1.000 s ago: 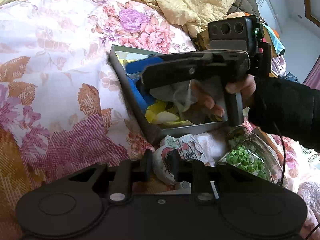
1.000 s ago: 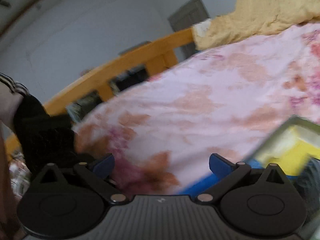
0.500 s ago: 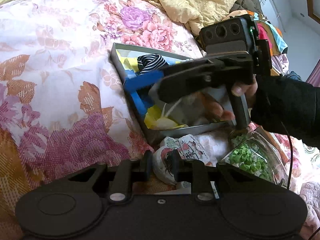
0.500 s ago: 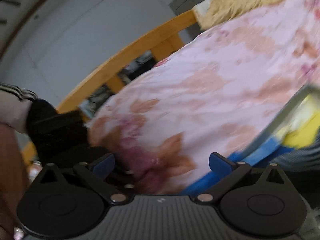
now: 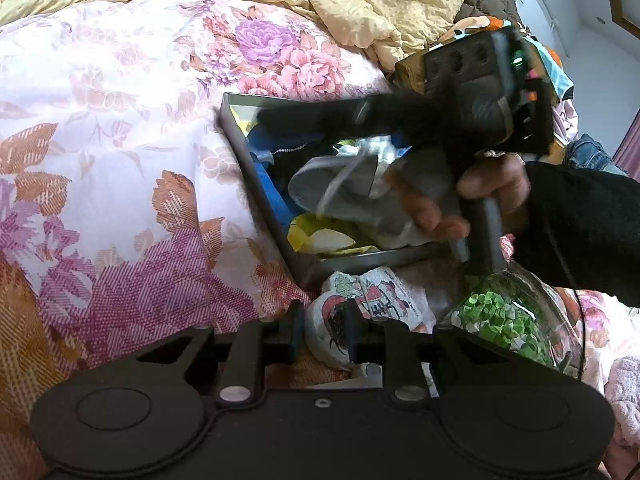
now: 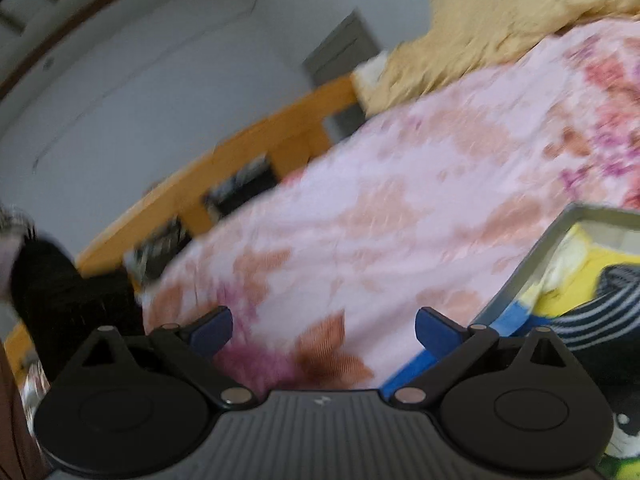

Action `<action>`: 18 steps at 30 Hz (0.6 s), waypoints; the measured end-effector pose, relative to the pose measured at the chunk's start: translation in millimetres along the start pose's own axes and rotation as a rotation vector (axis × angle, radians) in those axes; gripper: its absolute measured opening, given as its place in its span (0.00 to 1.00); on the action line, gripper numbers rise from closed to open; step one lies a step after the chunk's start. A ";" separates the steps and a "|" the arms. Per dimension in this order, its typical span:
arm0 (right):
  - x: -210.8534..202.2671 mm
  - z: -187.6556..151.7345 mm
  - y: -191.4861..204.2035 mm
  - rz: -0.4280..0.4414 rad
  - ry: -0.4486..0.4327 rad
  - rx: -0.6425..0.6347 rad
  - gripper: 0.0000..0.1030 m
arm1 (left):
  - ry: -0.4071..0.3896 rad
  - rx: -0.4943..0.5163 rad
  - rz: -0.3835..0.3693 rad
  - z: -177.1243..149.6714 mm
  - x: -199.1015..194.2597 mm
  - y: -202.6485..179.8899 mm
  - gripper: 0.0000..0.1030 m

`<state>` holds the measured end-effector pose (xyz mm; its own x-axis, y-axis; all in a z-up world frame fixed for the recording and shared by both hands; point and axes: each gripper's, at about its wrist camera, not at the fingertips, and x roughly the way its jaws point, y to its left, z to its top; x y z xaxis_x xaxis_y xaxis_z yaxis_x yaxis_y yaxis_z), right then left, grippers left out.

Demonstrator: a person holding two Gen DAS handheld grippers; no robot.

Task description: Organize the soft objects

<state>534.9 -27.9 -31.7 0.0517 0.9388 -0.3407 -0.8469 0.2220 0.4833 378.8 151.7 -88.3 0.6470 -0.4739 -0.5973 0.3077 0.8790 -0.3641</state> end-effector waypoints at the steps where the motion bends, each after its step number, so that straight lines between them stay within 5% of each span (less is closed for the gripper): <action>1: -7.6 0.0 5.9 -0.003 -0.024 0.001 0.98 | -0.001 0.000 0.001 0.3 0.5 -0.5 0.22; 10: -85.5 -47.6 61.6 -0.128 -0.235 0.113 1.00 | -0.013 0.021 -0.051 1.6 -2.5 -2.6 0.20; 18: -112.9 -68.6 75.5 -0.269 -0.282 0.118 1.00 | 0.004 0.031 -0.083 3.9 3.1 -5.5 0.25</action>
<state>428.9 -135.2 -12.1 0.4201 0.8749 -0.2407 -0.7179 0.4827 0.5016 381.9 145.6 -85.4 0.6158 -0.5456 -0.5685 0.3816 0.8377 -0.3906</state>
